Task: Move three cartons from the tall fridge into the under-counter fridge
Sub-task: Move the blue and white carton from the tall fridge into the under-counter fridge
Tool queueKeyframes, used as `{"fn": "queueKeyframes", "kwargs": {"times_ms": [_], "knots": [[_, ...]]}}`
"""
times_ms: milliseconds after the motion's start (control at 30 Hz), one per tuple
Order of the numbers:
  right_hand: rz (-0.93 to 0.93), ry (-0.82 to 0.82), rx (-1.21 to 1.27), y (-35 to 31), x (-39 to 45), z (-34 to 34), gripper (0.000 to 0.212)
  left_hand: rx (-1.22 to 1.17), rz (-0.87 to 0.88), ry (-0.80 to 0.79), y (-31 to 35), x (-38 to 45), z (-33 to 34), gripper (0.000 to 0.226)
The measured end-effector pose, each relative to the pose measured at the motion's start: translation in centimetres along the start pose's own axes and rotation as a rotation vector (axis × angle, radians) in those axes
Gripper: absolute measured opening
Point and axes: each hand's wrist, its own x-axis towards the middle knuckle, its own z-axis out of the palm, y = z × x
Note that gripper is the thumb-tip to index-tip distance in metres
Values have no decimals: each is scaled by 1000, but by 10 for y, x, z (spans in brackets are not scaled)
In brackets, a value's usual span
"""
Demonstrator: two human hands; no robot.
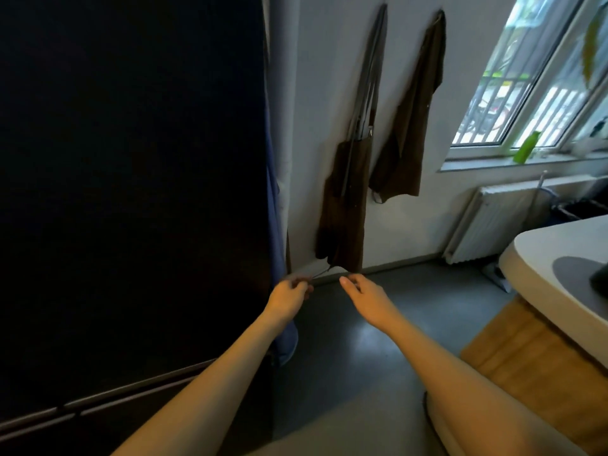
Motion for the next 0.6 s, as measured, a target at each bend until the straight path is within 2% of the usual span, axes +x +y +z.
{"fn": "queueKeyframes", "kwargs": {"times_ms": [133, 300, 600], "knots": [[-17, -24, 10, -9, -27, 22, 47, 81, 34, 8, -8, -49, -15, 29], [-75, -76, 15, -31, -70, 62, 50, 85, -34, 67, -24, -119, -51, 30], [-178, -251, 14, -104, -127, 118, 54, -143, -197, 122, -75, -192, -158, 25]]}}
